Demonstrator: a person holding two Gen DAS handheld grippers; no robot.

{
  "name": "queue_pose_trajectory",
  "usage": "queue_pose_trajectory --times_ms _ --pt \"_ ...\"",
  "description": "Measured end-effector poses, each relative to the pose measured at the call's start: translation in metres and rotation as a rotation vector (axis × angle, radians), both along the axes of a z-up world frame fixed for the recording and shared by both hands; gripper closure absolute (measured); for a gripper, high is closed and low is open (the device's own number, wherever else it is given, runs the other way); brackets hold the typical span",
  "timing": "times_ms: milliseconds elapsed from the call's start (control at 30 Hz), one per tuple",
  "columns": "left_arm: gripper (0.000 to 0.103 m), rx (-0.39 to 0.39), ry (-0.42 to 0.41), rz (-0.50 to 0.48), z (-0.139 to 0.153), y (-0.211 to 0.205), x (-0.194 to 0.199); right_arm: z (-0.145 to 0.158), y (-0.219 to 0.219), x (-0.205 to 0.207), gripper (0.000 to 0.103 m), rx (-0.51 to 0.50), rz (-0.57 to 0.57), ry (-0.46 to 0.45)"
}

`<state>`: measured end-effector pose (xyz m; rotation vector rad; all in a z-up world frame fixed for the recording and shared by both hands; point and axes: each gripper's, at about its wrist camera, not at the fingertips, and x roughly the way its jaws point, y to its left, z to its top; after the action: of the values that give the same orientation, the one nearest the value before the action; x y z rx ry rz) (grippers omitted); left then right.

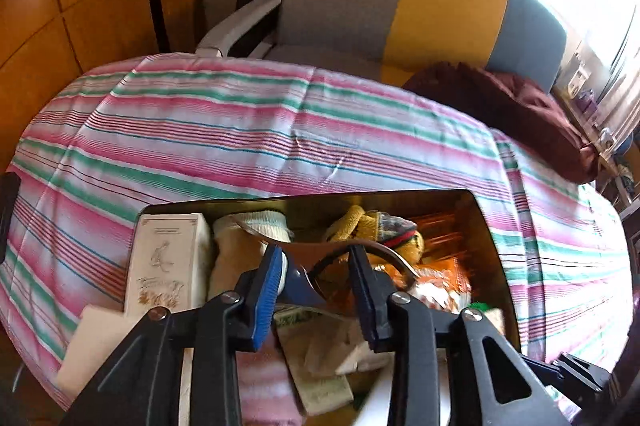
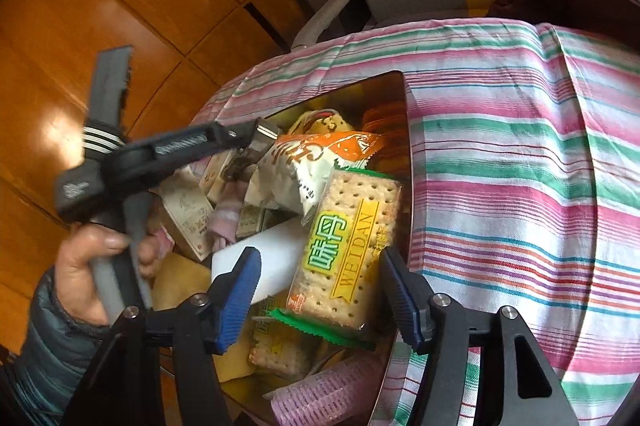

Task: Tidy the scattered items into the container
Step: 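Lower the clip and cracker pack into the tray and open both tools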

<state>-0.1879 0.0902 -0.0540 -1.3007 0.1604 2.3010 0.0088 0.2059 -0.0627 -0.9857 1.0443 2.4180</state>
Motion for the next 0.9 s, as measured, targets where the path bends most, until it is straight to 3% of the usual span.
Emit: queue_pose_trajectory --times_ms 267,467,567,900 --pt "0.067 0.046 0.072 -0.003 0.018 -0.021 0.027 0.000 -0.013 -0.006 0.040 0.101 0.010 -0.059" --pt "0.058 0.070 0.153 -0.042 0.025 -0.028 0.068 0.000 -0.026 -0.008 0.040 0.174 -0.011 -0.102" --pt "0.049 0.070 0.192 -0.024 0.030 -0.035 0.088 0.002 -0.033 -0.008 0.039 0.222 -0.031 -0.121" --pt "0.045 -0.036 0.250 0.092 0.035 -0.056 0.124 0.025 -0.072 -0.012 0.014 0.397 -0.026 -0.132"
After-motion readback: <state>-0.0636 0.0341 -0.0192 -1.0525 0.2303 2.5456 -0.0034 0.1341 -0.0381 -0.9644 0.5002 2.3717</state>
